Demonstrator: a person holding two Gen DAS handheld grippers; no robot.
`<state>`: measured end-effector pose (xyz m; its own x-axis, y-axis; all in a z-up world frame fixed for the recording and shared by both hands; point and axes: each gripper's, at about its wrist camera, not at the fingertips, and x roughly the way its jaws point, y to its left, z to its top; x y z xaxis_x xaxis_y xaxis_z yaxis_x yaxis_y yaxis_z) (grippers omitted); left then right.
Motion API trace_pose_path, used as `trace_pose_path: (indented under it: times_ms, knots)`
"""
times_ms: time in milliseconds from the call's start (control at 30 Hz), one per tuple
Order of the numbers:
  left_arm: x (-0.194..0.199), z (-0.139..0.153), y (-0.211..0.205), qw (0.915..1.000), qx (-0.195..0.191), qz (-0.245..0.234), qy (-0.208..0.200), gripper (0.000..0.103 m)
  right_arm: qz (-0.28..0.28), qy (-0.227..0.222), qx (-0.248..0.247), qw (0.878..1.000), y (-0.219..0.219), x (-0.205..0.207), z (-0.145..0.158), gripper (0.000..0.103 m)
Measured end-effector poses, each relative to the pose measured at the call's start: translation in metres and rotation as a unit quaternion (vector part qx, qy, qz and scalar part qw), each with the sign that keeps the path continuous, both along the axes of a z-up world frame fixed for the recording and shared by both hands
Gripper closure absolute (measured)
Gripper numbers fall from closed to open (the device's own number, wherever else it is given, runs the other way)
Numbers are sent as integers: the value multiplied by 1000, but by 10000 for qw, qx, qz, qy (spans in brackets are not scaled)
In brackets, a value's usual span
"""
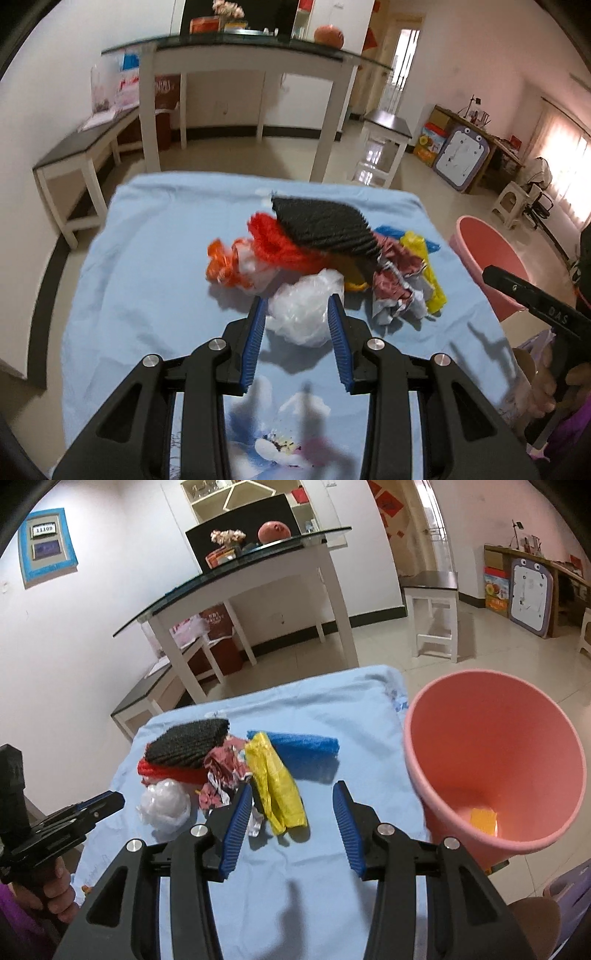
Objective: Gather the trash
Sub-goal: 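Grasp the clear plastic bag with the left tool while the right tool grasps the blue mesh sponge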
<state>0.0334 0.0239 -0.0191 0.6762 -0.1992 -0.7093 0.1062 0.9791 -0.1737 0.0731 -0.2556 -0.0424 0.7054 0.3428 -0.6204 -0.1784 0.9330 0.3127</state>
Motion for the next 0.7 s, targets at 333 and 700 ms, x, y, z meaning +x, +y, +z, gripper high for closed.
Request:
trace_pose_path:
  times_ms: [333,700]
  knots:
    - [25,-27,-17,9992,335,-134,164,68,29,127,-51,9999,3,9,-8,58]
    - [22,-32,-17,9990,383,-221,-30,86,122,64,2,9999,0,31,-6,56]
